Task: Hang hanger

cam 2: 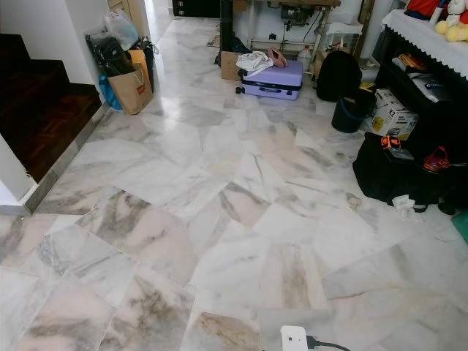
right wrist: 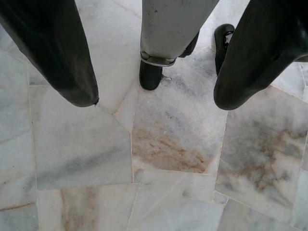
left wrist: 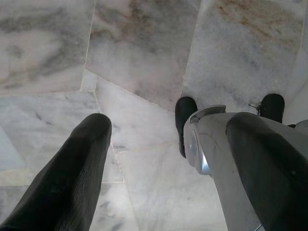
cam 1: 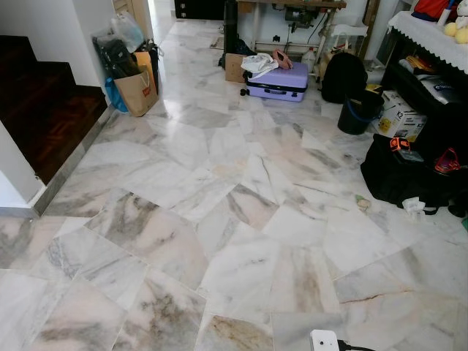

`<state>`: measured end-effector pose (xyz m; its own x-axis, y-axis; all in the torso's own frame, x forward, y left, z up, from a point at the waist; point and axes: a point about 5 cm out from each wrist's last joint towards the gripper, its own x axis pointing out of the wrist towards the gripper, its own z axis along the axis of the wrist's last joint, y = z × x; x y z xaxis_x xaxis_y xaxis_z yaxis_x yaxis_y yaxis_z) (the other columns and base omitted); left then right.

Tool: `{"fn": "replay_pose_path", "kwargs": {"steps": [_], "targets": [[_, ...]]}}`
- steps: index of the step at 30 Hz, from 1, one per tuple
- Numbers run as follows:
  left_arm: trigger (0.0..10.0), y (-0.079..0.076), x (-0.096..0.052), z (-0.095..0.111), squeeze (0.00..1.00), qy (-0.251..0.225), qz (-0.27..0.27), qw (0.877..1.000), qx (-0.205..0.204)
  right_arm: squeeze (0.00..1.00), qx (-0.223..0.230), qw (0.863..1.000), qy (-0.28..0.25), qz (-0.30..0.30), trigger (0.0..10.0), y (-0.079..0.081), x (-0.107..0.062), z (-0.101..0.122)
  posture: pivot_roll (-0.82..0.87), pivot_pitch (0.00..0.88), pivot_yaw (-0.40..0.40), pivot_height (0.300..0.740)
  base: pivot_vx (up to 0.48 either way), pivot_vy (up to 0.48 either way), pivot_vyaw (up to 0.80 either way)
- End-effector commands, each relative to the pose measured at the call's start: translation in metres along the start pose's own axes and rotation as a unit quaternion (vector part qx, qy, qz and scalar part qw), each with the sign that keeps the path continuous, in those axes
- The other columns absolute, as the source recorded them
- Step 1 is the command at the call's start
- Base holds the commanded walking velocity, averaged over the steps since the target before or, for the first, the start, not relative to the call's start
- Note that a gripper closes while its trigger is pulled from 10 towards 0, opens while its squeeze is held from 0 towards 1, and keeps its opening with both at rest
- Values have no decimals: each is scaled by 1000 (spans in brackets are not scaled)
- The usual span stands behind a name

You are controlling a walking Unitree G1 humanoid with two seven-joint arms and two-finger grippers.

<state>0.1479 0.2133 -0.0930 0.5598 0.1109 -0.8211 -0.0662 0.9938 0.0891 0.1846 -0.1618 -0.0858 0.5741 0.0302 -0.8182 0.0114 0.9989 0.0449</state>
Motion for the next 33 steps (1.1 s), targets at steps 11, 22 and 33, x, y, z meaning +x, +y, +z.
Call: {"fn": "replay_pose_path", "kwargs": {"steps": [11,22,33], "targets": [[10000,48,-39,-90,0,128,31,991,-9,0,34,999,12,35,10000,-5,-6,-21,-4,43,21,740,0,0,0],[10000,49,-39,-89,0,122,27,992,-10,0,21,999,13,40,10000,-4,-5,-18,5,61,22,740,0,0,0],[10000,49,-39,-89,0,127,24,992,-10,0,15,999,21,36,10000,-8,-6,-23,5,81,17,740,0,0,0]]}}
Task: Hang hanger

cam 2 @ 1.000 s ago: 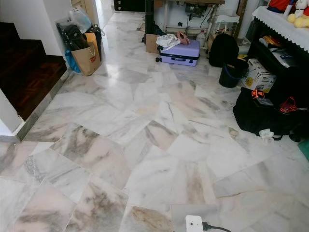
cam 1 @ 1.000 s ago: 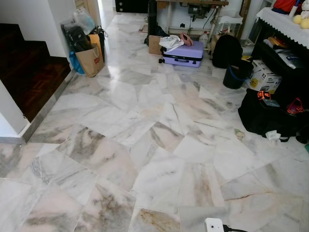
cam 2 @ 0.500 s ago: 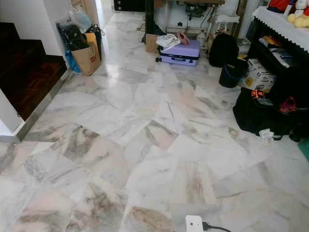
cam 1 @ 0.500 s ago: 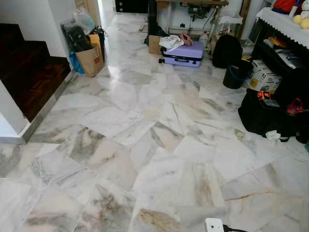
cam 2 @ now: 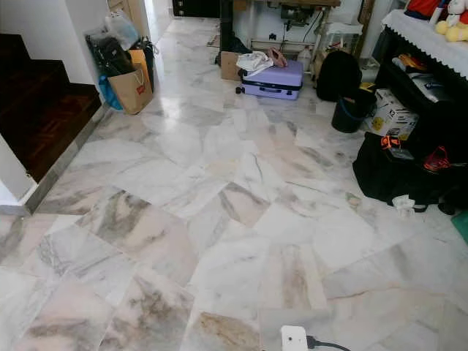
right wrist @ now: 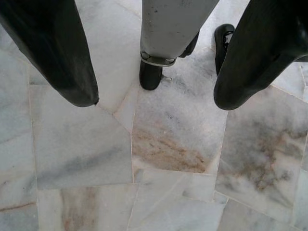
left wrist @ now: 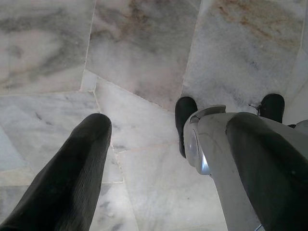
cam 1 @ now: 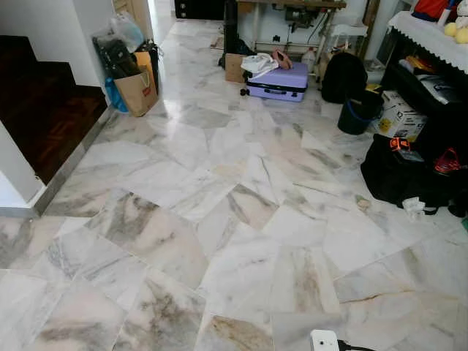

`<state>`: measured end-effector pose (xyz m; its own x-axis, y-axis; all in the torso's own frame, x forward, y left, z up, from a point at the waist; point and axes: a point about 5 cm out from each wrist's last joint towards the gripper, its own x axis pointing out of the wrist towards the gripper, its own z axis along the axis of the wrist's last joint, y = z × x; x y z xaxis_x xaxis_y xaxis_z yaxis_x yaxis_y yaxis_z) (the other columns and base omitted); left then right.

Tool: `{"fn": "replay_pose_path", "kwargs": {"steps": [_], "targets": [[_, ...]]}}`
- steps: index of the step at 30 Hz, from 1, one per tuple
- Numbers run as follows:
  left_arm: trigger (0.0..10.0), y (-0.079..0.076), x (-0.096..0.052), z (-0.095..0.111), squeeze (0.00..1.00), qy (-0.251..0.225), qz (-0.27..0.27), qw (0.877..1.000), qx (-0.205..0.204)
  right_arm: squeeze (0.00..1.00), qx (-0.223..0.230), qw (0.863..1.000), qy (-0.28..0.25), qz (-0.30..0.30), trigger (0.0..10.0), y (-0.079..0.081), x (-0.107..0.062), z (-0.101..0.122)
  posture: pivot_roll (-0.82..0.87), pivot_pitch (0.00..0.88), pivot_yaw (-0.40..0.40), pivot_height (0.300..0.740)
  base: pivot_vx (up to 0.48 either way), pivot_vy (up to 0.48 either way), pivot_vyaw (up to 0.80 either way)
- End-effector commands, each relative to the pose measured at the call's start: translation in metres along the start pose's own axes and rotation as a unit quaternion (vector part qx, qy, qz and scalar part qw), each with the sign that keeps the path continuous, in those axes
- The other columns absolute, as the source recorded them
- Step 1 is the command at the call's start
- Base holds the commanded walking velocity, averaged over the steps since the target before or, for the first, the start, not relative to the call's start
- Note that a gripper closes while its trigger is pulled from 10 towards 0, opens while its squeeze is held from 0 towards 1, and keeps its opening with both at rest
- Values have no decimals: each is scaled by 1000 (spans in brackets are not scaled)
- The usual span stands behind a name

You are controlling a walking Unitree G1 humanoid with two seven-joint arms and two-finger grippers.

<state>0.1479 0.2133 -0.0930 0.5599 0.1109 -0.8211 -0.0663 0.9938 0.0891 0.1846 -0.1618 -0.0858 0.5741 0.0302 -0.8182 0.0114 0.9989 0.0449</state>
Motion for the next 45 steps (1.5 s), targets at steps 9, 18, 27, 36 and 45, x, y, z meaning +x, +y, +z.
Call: {"fn": "replay_pose_path", "kwargs": {"steps": [9,18,27,36,45], "targets": [[10000,47,-38,-88,0,126,19,992,-6,0,17,999,17,36,10000,-10,-6,-22,4,90,10,740,0,0,0],[10000,47,-38,-88,0,126,19,992,-8,0,16,999,14,37,10000,-10,-6,-19,3,92,6,740,0,0,0],[10000,47,-38,-88,0,126,19,992,-9,0,20,999,12,36,10000,-10,-6,-19,3,95,5,740,0,0,0],[10000,47,-38,-88,0,126,20,992,-8,0,32,999,15,35,10000,-11,-6,-19,4,97,8,740,0,0,0],[10000,45,-37,-87,0,123,11,992,-12,0,35,998,22,37,10000,-12,-6,-19,13,101,3,740,0,0,-739]]}}
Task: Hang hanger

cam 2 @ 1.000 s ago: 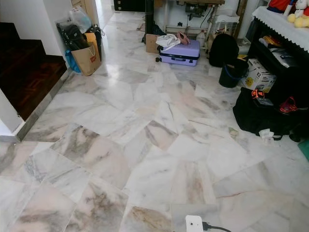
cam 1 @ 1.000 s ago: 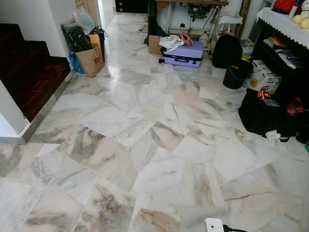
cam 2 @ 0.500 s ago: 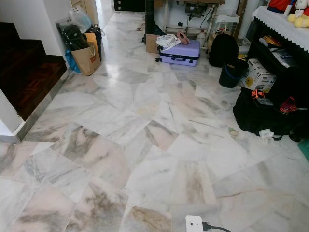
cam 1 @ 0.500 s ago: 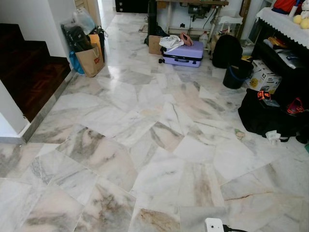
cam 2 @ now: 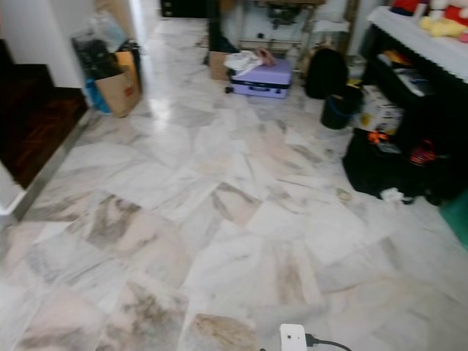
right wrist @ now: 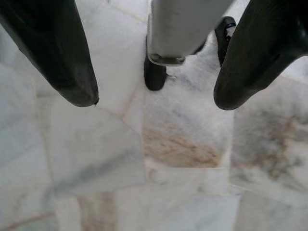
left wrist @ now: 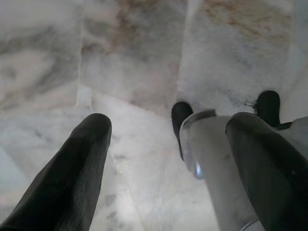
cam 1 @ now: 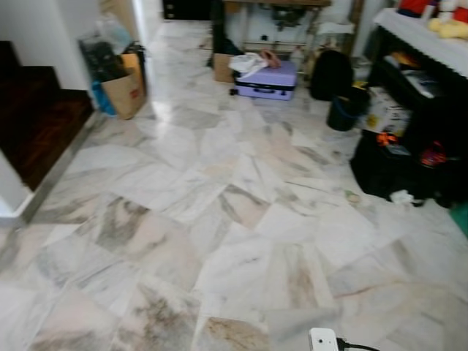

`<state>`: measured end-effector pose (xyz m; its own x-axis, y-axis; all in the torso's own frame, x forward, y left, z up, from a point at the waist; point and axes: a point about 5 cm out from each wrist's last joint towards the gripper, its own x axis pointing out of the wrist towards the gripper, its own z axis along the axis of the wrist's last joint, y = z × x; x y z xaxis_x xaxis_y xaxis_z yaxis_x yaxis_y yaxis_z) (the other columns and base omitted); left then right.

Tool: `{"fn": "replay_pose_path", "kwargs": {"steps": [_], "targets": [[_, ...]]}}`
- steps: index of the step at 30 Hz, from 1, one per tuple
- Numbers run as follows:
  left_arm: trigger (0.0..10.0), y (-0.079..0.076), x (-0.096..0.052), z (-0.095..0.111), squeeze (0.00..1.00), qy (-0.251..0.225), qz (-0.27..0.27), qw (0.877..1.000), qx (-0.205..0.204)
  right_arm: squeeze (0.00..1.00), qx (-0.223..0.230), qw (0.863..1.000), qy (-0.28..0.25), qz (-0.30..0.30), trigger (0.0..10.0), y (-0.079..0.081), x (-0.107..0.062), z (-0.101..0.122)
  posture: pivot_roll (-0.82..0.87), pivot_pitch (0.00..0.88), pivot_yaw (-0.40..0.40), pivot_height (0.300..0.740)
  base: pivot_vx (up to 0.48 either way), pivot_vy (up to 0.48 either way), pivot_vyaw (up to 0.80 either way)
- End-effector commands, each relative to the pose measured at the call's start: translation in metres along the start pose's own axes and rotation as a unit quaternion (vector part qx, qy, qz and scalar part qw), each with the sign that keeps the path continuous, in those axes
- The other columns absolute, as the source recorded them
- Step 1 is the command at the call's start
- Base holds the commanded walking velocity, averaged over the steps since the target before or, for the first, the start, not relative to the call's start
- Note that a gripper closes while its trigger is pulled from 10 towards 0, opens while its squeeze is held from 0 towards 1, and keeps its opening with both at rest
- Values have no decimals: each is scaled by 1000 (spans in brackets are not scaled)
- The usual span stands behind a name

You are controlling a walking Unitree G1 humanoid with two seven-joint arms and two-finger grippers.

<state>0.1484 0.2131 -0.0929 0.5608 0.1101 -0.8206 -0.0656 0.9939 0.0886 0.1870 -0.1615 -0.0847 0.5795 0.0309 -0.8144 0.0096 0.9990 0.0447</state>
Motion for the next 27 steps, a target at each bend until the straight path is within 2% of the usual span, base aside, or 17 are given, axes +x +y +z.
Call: {"fn": "replay_pose_path", "kwargs": {"steps": [1,14,19,23,27], "targets": [[10000,45,-37,-88,0,124,11,992,-13,0,38,998,25,36,10000,-12,-6,-22,10,102,2,740,0,0,-800],[10000,44,-37,-88,0,125,10,992,-10,0,34,998,30,38,10000,-12,-7,-24,20,97,1,740,0,0,-800],[10000,44,-37,-87,0,123,11,992,8,0,33,998,35,38,10000,-14,-7,-27,22,91,-1,740,0,0,-800],[10000,45,-37,-87,0,126,7,992,26,0,33,998,37,35,10000,-17,-8,-28,23,85,3,740,0,-437,-800],[10000,46,-38,-88,0,128,12,991,22,0,34,998,39,30,10000,-23,-9,-29,24,76,8,740,0,0,-800]]}}
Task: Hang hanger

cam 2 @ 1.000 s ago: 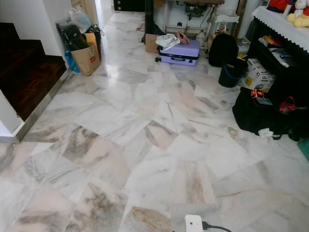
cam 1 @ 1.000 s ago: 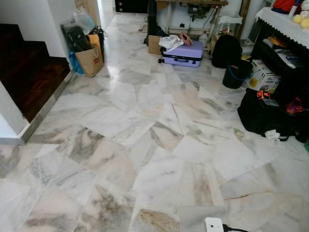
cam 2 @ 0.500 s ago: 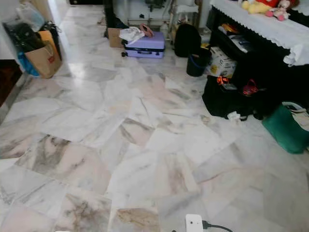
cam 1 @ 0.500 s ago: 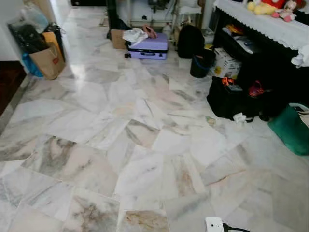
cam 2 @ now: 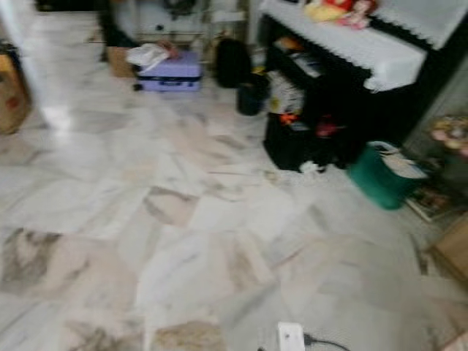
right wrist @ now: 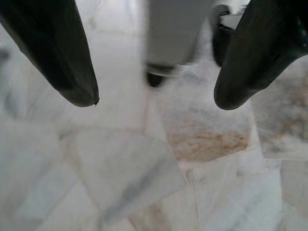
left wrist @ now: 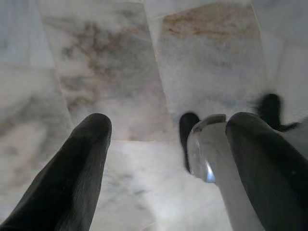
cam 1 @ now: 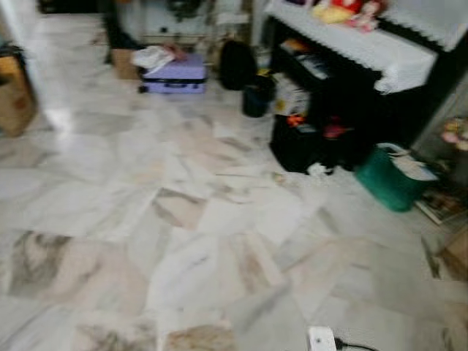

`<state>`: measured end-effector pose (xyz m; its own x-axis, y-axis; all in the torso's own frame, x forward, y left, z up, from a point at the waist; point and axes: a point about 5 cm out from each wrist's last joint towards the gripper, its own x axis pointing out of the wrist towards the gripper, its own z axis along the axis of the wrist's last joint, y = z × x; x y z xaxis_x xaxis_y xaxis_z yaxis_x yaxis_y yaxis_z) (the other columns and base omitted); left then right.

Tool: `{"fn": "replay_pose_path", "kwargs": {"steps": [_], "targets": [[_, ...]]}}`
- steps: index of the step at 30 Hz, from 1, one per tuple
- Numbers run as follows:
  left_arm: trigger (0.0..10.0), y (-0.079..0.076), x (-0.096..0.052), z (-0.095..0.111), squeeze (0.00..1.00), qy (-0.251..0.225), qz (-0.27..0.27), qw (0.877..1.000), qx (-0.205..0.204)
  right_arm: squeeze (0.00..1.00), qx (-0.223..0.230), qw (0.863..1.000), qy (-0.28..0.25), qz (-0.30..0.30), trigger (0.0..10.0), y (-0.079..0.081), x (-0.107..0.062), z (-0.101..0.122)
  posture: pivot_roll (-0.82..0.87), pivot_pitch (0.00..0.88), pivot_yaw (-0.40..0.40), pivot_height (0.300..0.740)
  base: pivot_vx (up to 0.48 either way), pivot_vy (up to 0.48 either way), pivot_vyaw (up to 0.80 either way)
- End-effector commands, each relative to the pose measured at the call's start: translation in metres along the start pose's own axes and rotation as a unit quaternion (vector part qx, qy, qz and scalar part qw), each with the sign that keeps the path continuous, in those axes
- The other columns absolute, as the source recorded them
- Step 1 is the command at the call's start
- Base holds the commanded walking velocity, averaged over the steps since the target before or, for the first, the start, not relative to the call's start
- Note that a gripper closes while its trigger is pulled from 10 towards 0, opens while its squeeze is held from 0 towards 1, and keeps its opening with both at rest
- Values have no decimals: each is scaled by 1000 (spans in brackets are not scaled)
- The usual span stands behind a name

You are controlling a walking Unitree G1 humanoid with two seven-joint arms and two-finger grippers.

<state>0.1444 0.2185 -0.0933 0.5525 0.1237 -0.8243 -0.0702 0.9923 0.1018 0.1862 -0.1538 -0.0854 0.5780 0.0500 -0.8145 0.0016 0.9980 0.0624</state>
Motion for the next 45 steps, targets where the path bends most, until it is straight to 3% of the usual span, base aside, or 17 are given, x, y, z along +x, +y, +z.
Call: {"fn": "replay_pose_path", "kwargs": {"steps": [1,22,45], "targets": [[10000,41,-35,-85,0,125,5,992,22,0,33,999,38,20,10000,-31,-10,-28,24,75,8,740,0,0,-800],[10000,44,-35,-83,0,121,0,992,42,0,42,998,49,14,10000,-31,-12,-37,29,77,27,740,0,0,-800],[10000,42,-34,-81,0,120,-1,992,34,0,40,998,52,12,10000,-33,-13,-36,23,114,15,740,0,0,-800]]}}
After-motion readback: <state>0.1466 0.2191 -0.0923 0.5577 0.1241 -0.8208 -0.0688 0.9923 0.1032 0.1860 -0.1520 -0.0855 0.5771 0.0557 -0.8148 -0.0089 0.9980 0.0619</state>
